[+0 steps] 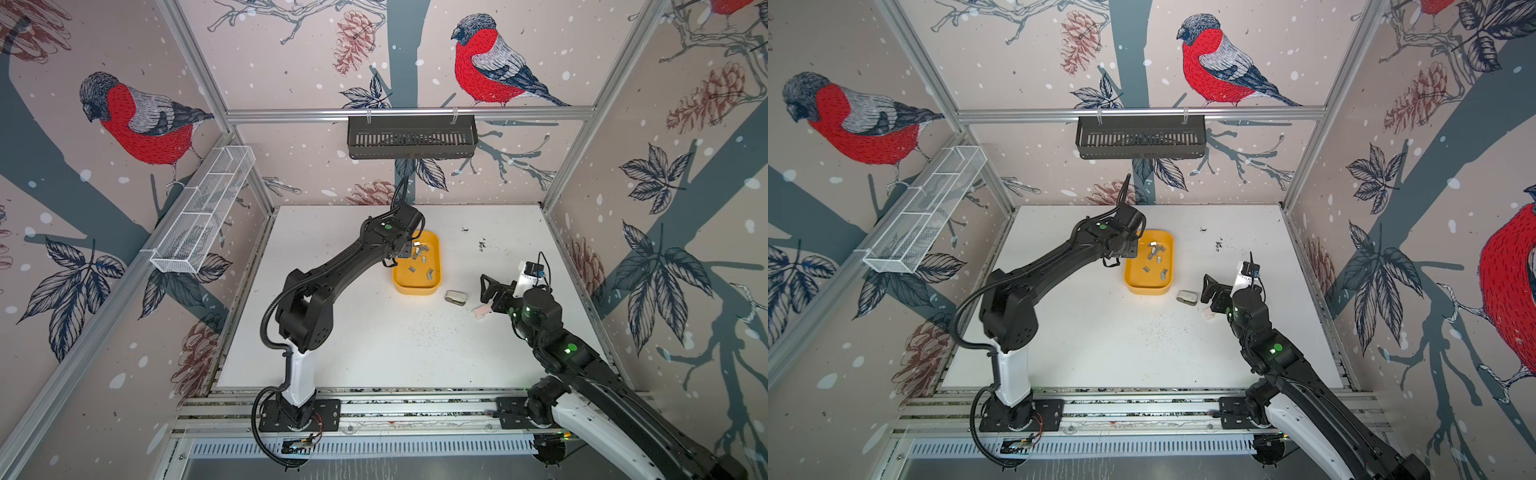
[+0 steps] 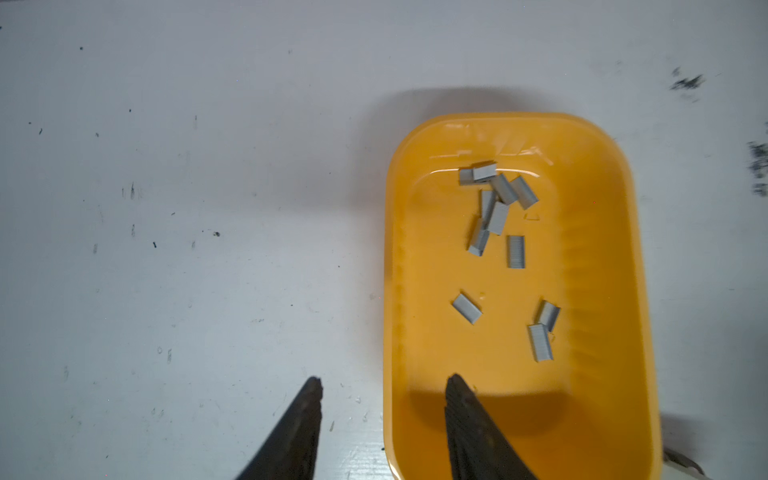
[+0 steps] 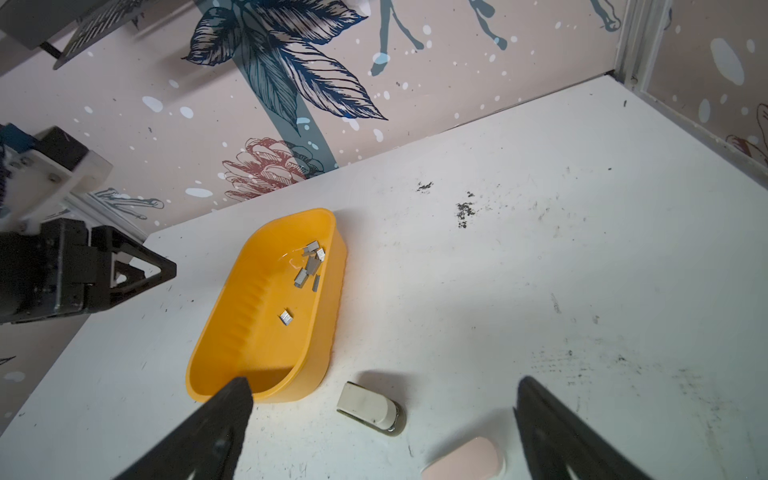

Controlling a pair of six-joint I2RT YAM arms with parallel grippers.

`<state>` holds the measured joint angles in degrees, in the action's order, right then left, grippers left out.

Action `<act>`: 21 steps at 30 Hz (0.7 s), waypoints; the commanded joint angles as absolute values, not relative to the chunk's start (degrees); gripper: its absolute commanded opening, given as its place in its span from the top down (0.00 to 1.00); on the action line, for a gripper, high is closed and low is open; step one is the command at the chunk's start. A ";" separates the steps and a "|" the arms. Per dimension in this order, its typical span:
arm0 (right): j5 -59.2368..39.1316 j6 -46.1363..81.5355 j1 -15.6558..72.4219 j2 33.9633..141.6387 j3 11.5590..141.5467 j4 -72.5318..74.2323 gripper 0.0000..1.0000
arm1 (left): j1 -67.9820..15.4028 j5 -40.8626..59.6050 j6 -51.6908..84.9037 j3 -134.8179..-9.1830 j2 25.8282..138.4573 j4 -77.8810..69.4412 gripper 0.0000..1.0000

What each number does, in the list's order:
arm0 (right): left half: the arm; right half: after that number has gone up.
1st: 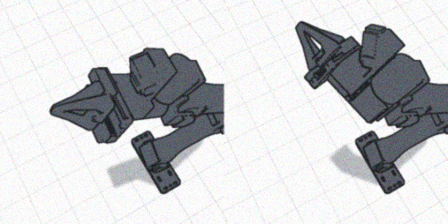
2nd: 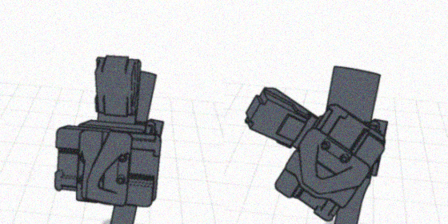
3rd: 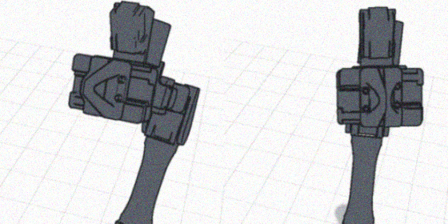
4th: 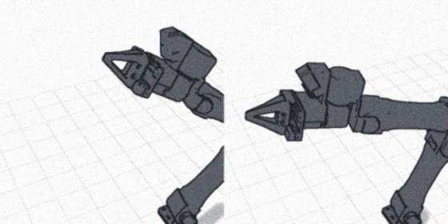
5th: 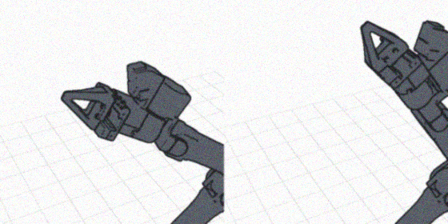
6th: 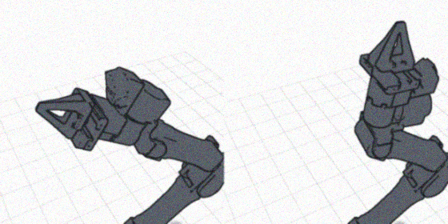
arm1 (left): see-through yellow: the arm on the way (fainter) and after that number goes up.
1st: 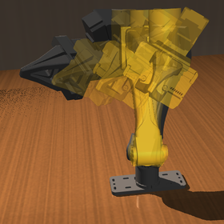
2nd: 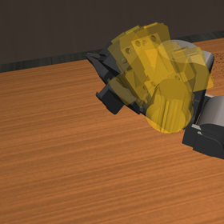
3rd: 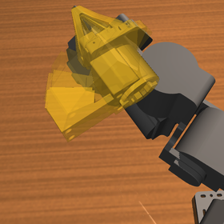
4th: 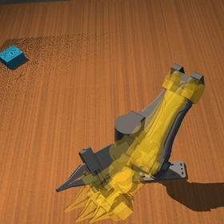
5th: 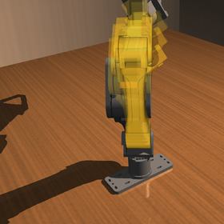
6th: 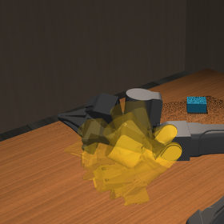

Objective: Load the staples into the stapler

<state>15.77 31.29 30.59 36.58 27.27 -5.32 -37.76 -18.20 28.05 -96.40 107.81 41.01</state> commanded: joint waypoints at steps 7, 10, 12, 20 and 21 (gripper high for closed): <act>12.37 30.57 31.06 32.79 33.55 -15.57 0.00 | -44.22 -6.39 21.31 -70.95 85.69 18.28 0.43; 13.68 30.32 31.03 32.47 36.27 -18.98 0.00 | -45.16 -0.24 20.99 -65.01 81.74 11.44 0.44; 14.31 30.07 31.07 31.88 37.38 -20.55 0.00 | -45.56 3.93 19.91 -61.38 80.03 7.39 0.43; 11.60 27.38 31.04 27.76 39.15 -25.51 0.00 | -45.92 16.03 13.65 -59.98 82.77 1.90 0.38; 10.37 26.68 31.07 27.43 40.25 -26.84 0.01 | -46.19 17.02 12.16 -61.34 84.22 2.19 0.35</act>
